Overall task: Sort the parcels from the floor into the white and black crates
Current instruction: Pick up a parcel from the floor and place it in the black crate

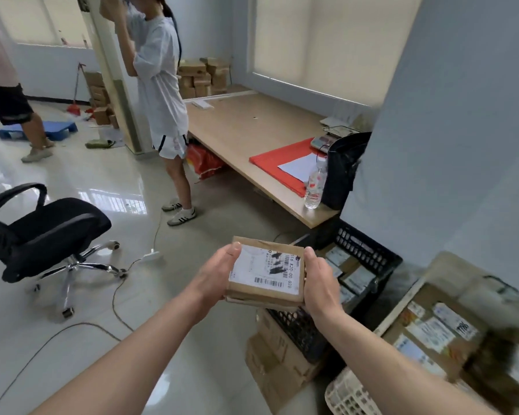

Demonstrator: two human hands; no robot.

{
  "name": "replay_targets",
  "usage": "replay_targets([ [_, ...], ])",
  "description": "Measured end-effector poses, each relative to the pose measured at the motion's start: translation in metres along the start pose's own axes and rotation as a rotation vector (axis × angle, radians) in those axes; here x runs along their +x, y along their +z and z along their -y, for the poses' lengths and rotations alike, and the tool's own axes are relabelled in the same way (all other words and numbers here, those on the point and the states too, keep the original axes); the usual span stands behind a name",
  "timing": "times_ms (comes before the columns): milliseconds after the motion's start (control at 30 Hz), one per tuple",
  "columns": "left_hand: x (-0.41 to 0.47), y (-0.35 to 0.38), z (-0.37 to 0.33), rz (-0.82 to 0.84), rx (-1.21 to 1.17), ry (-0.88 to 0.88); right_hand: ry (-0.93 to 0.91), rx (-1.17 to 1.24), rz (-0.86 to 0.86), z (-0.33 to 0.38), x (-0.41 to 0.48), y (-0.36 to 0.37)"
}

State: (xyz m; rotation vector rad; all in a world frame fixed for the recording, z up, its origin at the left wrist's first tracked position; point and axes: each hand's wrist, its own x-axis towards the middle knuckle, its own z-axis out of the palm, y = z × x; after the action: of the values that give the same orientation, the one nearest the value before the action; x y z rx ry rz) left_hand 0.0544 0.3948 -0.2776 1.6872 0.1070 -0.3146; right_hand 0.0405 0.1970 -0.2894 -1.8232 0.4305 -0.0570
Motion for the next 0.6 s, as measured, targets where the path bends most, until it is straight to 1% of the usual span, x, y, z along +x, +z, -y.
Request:
replay_targets([
  [267,0.091,0.023,-0.007,0.188,0.098,-0.093,0.127,0.043,-0.226,-0.009,0.046,-0.006],
  [433,0.145,0.029,-0.014,0.341,0.143,-0.108,0.203,0.031,-0.356,-0.014,0.076,-0.003],
  [600,0.187,0.043,-0.006,0.454,0.192,-0.091,0.232,0.063,-0.434,-0.022,0.085,-0.001],
])
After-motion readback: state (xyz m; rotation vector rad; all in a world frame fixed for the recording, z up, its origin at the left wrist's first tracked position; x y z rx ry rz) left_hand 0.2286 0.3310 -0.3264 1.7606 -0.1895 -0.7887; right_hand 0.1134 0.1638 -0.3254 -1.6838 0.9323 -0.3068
